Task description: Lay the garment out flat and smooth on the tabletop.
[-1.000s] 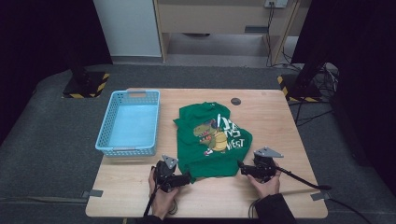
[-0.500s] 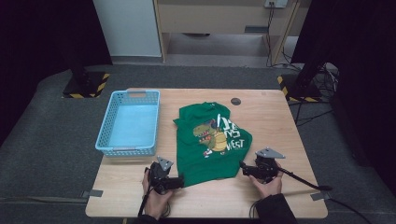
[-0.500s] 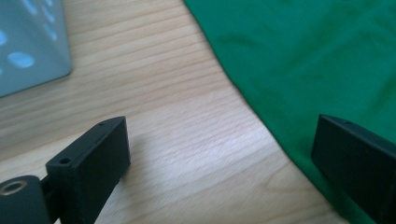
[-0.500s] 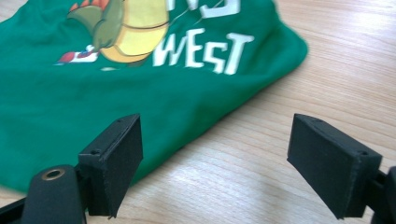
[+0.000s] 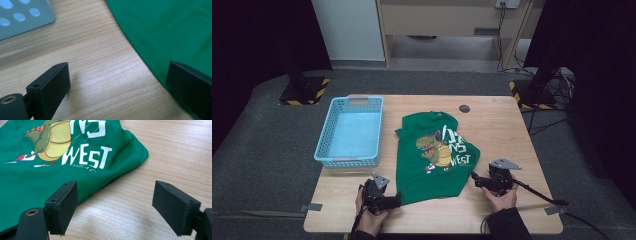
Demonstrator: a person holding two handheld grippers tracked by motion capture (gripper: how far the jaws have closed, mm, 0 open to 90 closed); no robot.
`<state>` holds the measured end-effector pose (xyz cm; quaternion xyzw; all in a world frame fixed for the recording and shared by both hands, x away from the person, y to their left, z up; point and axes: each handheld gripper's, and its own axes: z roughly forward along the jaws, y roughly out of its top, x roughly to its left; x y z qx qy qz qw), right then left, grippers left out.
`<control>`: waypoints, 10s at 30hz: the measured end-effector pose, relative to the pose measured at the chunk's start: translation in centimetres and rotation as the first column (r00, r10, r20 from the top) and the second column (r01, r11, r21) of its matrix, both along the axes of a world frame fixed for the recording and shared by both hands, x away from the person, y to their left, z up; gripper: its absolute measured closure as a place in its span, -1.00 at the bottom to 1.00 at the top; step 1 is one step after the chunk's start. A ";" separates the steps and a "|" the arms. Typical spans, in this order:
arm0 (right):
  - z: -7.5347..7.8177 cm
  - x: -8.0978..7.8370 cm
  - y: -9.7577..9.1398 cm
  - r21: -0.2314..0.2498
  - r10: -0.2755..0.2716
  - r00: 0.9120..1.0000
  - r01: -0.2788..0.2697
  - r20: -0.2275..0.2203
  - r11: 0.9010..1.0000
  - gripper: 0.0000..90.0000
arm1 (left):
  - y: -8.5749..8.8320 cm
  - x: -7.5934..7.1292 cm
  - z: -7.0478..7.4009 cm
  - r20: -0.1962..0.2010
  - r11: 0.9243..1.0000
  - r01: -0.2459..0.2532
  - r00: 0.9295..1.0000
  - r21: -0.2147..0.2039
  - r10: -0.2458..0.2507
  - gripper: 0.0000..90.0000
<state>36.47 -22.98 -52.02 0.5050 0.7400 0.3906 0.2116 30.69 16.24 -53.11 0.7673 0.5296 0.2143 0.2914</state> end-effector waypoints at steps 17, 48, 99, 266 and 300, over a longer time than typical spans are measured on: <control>0.1 0.0 0.0 0.014 0.003 1.000 -0.003 0.002 1.000 -0.49 | 0.9 -0.6 0.5 -0.039 0.999 0.034 0.999 -0.010 -0.034 -0.79; 0.4 8.2 3.9 -0.028 0.074 0.996 -0.075 -0.048 0.997 0.04 | -5.0 11.1 0.5 0.007 0.996 0.091 0.996 -0.021 -0.091 -0.16; 4.2 4.5 0.0 0.038 0.074 0.995 -0.076 0.067 0.996 -0.13 | -6.9 13.1 6.2 0.149 0.970 0.224 0.966 -0.094 -0.209 -0.21; 1.4 8.6 0.0 0.027 0.100 0.995 -0.100 0.019 0.995 -0.35 | -5.4 12.8 1.2 0.019 0.991 0.116 0.993 -0.060 -0.115 -0.46; 0.0 9.7 1.8 -0.012 0.058 0.996 -0.059 -0.066 0.998 -0.37 | -4.7 13.6 0.6 0.003 0.983 0.110 0.994 -0.148 -0.111 -0.49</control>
